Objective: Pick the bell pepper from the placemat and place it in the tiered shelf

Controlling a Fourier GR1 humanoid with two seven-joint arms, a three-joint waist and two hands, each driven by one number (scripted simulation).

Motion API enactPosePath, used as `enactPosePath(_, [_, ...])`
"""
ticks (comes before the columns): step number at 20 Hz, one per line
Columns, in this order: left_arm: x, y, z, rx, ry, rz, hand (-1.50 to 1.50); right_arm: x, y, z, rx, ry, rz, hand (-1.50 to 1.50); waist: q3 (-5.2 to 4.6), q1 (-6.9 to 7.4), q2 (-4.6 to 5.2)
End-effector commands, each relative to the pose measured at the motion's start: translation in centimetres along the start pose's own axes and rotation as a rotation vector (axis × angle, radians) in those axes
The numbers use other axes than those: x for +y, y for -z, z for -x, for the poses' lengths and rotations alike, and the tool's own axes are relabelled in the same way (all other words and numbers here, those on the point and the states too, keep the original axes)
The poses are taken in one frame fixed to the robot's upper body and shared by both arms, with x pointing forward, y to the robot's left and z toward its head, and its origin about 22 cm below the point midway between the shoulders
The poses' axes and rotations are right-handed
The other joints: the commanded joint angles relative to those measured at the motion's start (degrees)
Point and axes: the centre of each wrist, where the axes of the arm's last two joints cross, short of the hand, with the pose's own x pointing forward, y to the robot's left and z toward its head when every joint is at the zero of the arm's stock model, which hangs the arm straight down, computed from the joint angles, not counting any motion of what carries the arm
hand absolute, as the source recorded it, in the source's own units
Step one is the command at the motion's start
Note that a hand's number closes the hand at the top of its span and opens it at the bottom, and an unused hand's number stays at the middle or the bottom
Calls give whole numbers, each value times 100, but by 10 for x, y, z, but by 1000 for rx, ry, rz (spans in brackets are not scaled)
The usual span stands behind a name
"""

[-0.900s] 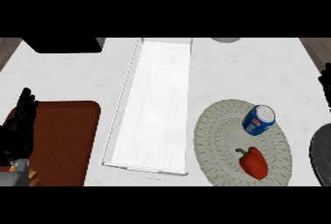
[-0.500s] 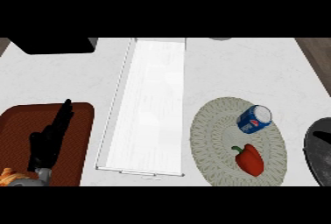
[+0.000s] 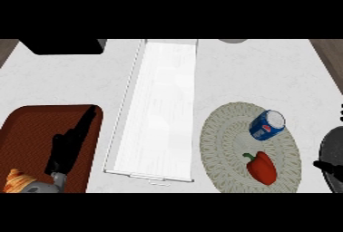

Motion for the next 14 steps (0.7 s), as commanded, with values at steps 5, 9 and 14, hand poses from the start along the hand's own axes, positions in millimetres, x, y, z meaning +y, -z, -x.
enactPosePath(5, [-11, -2, 10, 43, -2, 24, 0, 18, -13, -70, 16, -124, -310, -150, -32, 37, 8])
enactPosePath(9, [-10, 0, 6, 26, -19, 29, 0, 16, -20, -94, 121, -446, -370, -150, -46, 54, 12])
enactPosePath(14, [-26, 1, -1, 9, 3, 61, 0, 24, -18, -128, 176, -865, -247, -150, -53, 203, 33])
